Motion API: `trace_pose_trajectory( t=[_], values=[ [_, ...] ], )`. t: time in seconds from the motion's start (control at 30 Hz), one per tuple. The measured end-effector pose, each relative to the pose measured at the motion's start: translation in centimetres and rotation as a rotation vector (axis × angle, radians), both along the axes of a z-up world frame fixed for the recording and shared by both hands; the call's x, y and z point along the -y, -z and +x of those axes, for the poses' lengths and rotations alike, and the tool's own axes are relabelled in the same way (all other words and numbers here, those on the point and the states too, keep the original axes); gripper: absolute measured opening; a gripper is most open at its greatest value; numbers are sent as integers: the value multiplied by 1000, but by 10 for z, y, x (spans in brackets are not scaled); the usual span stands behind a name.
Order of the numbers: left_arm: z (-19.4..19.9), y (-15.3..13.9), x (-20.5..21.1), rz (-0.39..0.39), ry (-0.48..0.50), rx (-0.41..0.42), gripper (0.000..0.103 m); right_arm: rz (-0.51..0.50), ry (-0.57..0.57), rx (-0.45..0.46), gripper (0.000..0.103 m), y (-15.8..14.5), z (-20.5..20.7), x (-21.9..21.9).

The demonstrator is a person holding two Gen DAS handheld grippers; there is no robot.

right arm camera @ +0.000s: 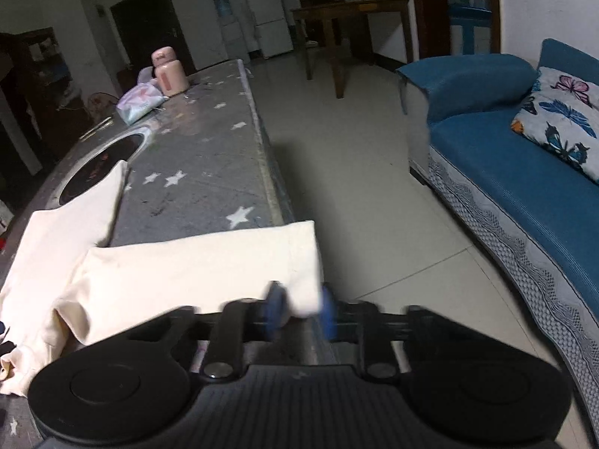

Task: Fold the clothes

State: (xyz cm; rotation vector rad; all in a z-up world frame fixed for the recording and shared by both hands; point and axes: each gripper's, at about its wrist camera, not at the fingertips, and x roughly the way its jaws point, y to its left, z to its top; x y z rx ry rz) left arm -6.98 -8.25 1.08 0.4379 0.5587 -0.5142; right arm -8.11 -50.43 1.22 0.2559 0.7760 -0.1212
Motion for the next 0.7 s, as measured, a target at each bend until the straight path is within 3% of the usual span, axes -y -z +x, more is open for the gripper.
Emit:
trace_pose_trajectory(
  t=[0.17, 0.43, 0.6, 0.7],
  values=[
    [3, 0, -8, 4, -7, -2, 46, -175, -15, 32, 10, -16, 2, -13],
    [4, 0, -13, -2, -4, -3, 51, -264, -14, 9, 10, -8, 27, -18],
    [6, -2, -17, -22, -20, -21, 53, -320, -14, -5, 19, -3, 42, -22],
    [5, -5, -18, -28, -21, -32, 53, -293, -78, 11, 21, -7, 42, -41]
  ],
)
